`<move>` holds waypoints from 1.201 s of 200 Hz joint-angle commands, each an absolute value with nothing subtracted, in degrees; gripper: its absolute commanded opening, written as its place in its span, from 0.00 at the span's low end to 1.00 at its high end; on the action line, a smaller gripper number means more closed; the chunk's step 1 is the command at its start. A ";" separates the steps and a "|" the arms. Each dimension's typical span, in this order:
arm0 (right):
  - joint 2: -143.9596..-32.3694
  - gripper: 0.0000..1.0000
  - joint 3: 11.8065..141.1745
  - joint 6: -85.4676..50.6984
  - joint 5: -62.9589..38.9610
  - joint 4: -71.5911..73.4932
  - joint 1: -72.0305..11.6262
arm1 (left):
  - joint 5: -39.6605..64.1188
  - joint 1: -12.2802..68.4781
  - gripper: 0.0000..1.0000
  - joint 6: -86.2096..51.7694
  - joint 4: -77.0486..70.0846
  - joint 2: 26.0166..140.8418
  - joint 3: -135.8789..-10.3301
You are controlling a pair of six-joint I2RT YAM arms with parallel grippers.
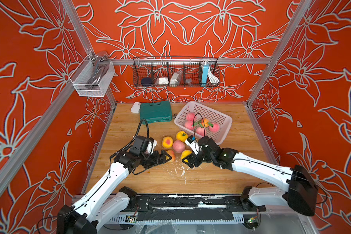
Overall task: Put the peaches into the basket
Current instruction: Pick up the peach from the center of the board, then place the peach in the basket.
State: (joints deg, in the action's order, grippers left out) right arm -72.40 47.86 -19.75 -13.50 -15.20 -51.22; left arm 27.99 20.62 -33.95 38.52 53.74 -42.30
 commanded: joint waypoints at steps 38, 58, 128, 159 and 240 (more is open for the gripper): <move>-70.61 0.74 56.70 -11.11 -11.77 -27.73 -41.95 | 27.97 20.30 0.99 -26.61 39.00 59.79 -49.99; -71.90 0.74 59.39 -8.60 -10.20 -30.26 -39.25 | 28.12 20.30 0.99 -25.76 38.22 60.95 -51.46; -77.59 0.74 66.25 -5.82 -12.68 -32.08 -26.96 | 28.68 20.73 0.99 -25.04 35.34 64.03 -55.91; -79.64 0.74 68.80 -4.44 -13.40 -32.21 -22.20 | 29.10 21.58 0.99 -24.46 34.48 66.21 -57.11; -88.26 0.74 73.47 -0.65 -12.00 -34.67 -16.56 | 28.17 24.84 0.99 -21.38 34.35 71.12 -61.44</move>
State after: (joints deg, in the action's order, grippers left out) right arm -86.30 71.64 -2.66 -12.51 -32.45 -17.45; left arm 28.25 23.57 -23.79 35.00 70.04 -59.29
